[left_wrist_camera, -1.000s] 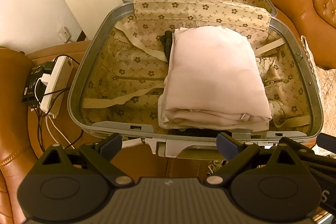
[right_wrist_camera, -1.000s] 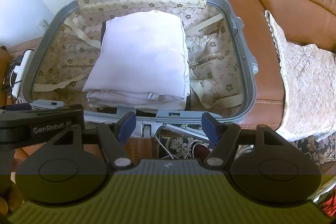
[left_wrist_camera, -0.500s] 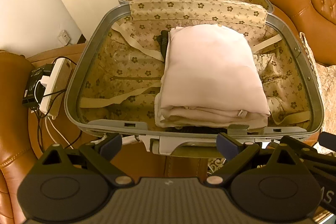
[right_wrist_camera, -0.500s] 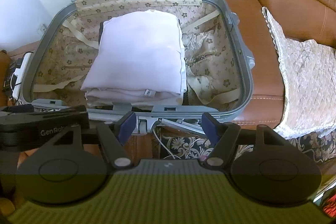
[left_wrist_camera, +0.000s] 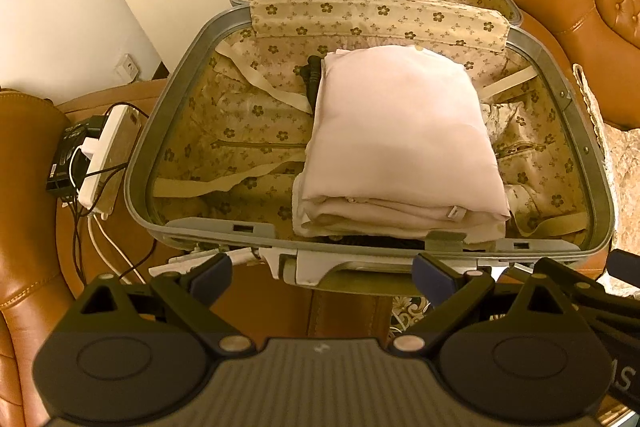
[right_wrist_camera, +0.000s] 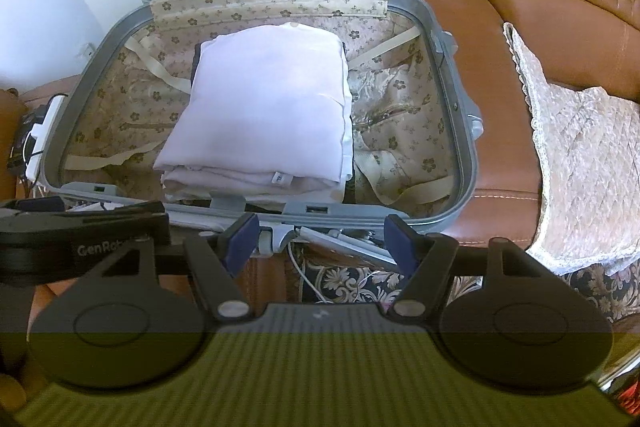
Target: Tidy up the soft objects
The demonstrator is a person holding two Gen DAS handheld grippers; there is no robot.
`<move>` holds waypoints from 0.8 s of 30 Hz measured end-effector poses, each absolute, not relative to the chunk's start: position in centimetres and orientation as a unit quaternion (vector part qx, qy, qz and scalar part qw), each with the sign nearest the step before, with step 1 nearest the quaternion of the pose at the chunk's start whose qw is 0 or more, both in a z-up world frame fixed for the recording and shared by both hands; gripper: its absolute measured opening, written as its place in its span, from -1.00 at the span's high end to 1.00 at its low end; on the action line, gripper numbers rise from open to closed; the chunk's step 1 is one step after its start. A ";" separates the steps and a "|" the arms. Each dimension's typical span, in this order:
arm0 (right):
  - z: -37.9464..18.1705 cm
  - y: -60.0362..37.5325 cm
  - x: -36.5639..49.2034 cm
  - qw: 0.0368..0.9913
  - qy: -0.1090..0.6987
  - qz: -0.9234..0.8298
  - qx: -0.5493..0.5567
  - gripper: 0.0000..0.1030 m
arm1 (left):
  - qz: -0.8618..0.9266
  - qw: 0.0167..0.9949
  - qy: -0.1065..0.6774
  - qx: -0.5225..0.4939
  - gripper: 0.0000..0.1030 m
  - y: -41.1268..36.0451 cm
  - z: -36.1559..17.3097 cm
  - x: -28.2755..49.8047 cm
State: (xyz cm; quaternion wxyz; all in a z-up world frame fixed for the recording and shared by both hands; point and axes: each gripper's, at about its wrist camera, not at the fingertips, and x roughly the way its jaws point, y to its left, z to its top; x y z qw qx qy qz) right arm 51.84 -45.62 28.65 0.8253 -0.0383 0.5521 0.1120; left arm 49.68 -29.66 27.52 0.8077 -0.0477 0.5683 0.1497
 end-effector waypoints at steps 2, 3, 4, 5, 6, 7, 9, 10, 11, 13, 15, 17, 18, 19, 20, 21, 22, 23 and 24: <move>28.7 -45.8 51.7 0.826 0.551 0.114 -0.038 -0.50 | 0.149 0.808 0.568 -0.046 -0.92 -29.9 27.6 49.6; 28.7 -45.9 51.7 0.826 0.550 0.115 -0.038 -0.50 | 0.149 0.808 0.568 -0.045 -0.92 -30.0 27.7 49.6; 28.8 -46.0 51.6 0.827 0.550 0.115 -0.037 -0.50 | 0.149 0.809 0.567 -0.044 -0.92 -30.1 27.7 49.6; 28.9 -46.1 51.5 0.827 0.550 0.114 -0.035 -0.50 | 0.150 0.809 0.567 -0.042 -0.92 -30.3 27.8 49.5; 28.9 -46.3 51.5 0.827 0.549 0.115 -0.035 -0.50 | 0.151 0.809 0.567 -0.041 -0.92 -30.4 27.8 49.5; 28.9 -46.4 51.4 0.827 0.549 0.115 -0.035 -0.50 | 0.151 0.809 0.567 -0.040 -0.92 -30.5 27.9 49.4; 28.9 -46.6 51.3 0.827 0.549 0.116 -0.034 -0.50 | 0.153 0.809 0.567 -0.038 -0.92 -30.8 27.9 49.4; 28.9 -46.7 51.3 0.827 0.549 0.116 -0.034 -0.50 | 0.154 0.808 0.567 -0.037 -0.92 -30.9 28.0 49.3; 28.9 -46.8 51.3 0.827 0.548 0.116 -0.034 -0.50 | 0.155 0.808 0.567 -0.036 -0.92 -31.1 28.0 49.3; 29.0 -47.0 51.2 0.827 0.548 0.116 -0.033 -0.50 | 0.157 0.808 0.567 -0.034 -0.92 -31.2 28.1 49.2; 29.1 -47.1 51.1 0.828 0.548 0.117 -0.032 -0.49 | 0.158 0.808 0.566 -0.033 -0.92 -31.4 28.3 49.2; 29.2 -47.2 51.1 0.828 0.547 0.118 -0.032 -0.50 | 0.158 0.809 0.566 -0.032 -0.92 -31.6 28.4 49.2; 29.2 -47.3 51.0 0.828 0.547 0.118 -0.032 -0.50 | 0.159 0.809 0.565 -0.032 -0.92 -31.7 28.4 49.1; 29.3 -47.4 51.0 0.829 0.546 0.119 -0.032 -0.50 | 0.159 0.809 0.565 -0.031 -0.92 -31.8 28.5 49.1; 29.3 -47.5 51.0 0.829 0.546 0.119 -0.031 -0.50 | 0.160 0.809 0.564 -0.030 -0.92 -32.0 28.6 49.1; 29.3 -47.7 50.9 0.829 0.545 0.119 -0.031 -0.50 | 0.160 0.810 0.564 -0.029 -0.92 -32.1 28.6 49.0; 29.4 -47.8 50.9 0.830 0.545 0.119 -0.030 -0.50 | 0.161 0.810 0.563 -0.029 -0.92 -32.2 28.7 49.0; 29.4 -47.9 50.9 0.830 0.544 0.120 -0.030 -0.50 | 0.161 0.810 0.563 -0.029 -0.92 -32.3 28.8 48.9; 29.5 -48.0 50.9 0.830 0.544 0.121 -0.029 -0.50 | 0.162 0.810 0.563 -0.029 -0.92 -32.4 28.9 48.9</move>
